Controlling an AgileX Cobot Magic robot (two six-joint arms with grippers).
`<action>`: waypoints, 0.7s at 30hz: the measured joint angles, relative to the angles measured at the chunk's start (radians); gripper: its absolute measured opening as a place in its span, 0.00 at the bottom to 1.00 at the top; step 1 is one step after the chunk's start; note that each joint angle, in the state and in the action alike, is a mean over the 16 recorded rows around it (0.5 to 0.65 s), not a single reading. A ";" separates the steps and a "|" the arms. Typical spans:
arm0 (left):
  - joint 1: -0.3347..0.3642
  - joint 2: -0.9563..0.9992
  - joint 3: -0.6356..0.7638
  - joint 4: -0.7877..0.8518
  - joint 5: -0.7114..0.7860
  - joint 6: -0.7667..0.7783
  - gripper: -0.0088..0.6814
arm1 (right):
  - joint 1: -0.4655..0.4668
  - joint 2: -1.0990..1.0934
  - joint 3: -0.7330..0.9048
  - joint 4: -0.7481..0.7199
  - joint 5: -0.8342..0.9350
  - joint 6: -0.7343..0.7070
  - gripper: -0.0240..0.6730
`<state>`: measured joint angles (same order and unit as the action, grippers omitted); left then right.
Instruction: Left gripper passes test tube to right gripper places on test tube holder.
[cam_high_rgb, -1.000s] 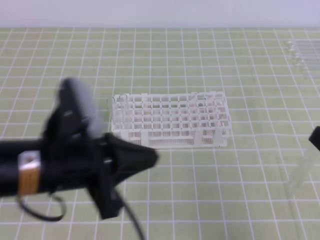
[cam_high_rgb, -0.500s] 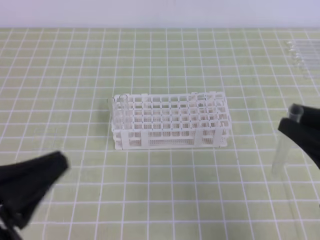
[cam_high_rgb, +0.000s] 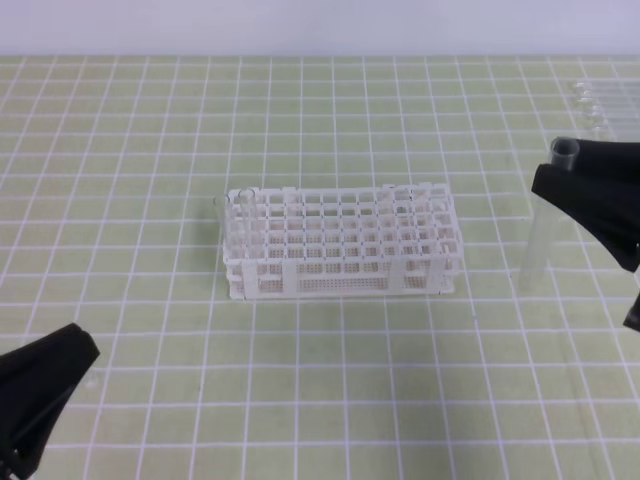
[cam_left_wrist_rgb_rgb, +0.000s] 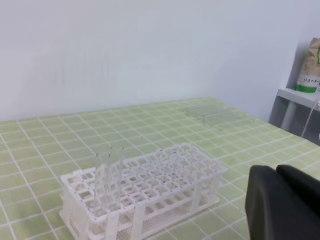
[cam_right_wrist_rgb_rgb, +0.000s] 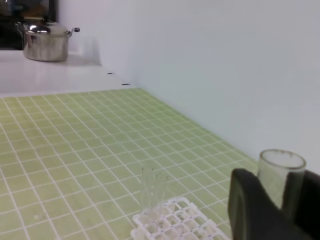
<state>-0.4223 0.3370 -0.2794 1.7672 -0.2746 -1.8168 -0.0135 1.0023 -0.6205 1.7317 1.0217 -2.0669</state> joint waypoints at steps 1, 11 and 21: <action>0.000 -0.001 0.004 -0.002 -0.001 -0.001 0.01 | 0.000 0.006 -0.004 0.000 0.002 -0.003 0.18; 0.000 -0.001 0.018 -0.002 -0.003 -0.005 0.01 | 0.000 0.026 -0.016 0.000 0.002 -0.033 0.18; 0.000 0.005 0.017 0.012 0.003 -0.005 0.01 | 0.000 0.026 -0.016 0.000 -0.017 -0.038 0.18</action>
<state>-0.4220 0.3424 -0.2619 1.7794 -0.2714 -1.8221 -0.0135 1.0284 -0.6367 1.7317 1.0045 -2.1048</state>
